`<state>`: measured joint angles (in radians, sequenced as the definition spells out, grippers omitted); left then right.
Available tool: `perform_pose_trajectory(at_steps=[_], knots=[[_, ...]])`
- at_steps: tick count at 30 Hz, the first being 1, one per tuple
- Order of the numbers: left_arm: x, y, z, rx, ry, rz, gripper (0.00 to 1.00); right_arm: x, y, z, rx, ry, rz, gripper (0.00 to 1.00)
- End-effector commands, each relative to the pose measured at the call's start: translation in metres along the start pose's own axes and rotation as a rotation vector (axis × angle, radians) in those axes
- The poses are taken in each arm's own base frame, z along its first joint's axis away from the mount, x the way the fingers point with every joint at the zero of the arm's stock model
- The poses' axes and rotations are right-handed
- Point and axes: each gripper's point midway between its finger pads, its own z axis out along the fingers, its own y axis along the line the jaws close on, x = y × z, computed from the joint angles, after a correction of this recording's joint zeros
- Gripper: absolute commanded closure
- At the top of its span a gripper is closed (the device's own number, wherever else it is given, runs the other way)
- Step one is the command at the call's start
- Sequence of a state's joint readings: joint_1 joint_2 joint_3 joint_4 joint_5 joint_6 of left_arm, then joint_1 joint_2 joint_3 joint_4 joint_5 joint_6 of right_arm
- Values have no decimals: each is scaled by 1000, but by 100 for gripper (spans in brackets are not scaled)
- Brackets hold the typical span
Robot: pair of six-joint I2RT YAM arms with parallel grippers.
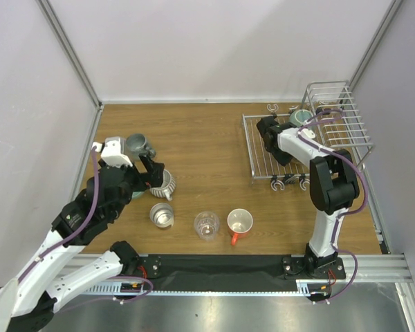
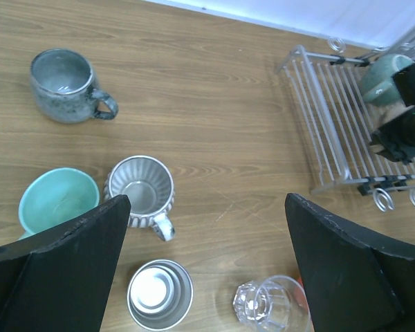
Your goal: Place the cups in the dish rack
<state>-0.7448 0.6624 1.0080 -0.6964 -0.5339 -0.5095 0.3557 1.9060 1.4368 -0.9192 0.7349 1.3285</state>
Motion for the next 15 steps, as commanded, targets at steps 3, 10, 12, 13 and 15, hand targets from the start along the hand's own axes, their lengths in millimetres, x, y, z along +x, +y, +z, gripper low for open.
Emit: perform_pose_trajectory(at_steps=[3,10,12,13,15], knots=[[-7,-7,-4,57,-36,4,0,-42,8,7,1,-169,58,98],[-2,-9,-1,43,-3,-33,0,-39,-2,22,47,-153,52,89],[0,-9,1,32,16,-19,0,-41,-6,27,67,-151,47,82],[0,-9,0,30,17,-19,0,-42,-6,27,68,-150,44,80],[1,-9,1,26,23,-17,0,-43,-6,28,63,-146,24,70]])
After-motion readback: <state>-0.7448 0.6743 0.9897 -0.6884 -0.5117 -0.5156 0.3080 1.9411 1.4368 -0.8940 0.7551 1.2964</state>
